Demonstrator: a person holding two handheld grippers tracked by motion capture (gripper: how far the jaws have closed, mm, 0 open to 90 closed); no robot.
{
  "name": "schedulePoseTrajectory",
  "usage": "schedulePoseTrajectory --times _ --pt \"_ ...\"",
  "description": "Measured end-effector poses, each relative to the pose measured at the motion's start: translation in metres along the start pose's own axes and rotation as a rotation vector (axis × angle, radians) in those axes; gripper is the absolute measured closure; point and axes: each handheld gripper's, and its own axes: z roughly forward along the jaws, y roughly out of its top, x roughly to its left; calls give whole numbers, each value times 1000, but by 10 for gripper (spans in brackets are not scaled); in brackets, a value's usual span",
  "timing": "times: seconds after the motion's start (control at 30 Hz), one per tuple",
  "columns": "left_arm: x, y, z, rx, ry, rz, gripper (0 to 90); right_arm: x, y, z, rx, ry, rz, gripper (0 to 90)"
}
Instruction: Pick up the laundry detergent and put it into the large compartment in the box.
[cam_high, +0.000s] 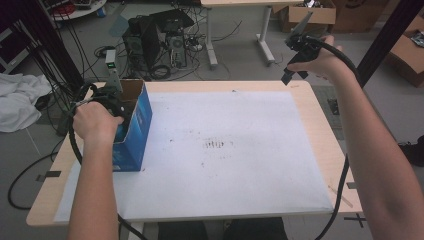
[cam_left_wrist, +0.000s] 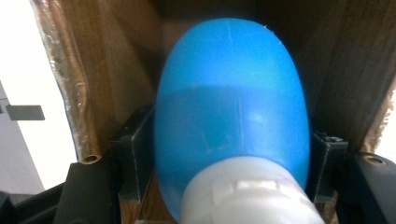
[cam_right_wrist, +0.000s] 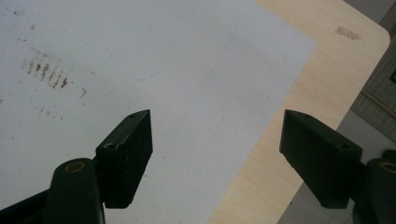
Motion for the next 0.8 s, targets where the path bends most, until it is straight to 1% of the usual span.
schedulePoseTrajectory --times 0.07,0.17,0.23,0.4,0.63,0.8 --pt "0 0 -1 -3 -2 1 329 0 0 0 0 1 0 259" --pt "-1 -1 -5 -9 10 1 321 0 0 0 1 1 -1 259" --pt "-1 -1 -7 -13 3 1 316 1 0 0 1 2 4 258" --pt "-1 -3 -13 -19 5 3 306 1 0 0 1 2 4 259" --pt "-6 -7 -31 -45 9 13 291 1 1 0 0 3 0 259" --pt "-12 -9 -47 -66 27 26 279 2 1 0 -1 1 0 259"
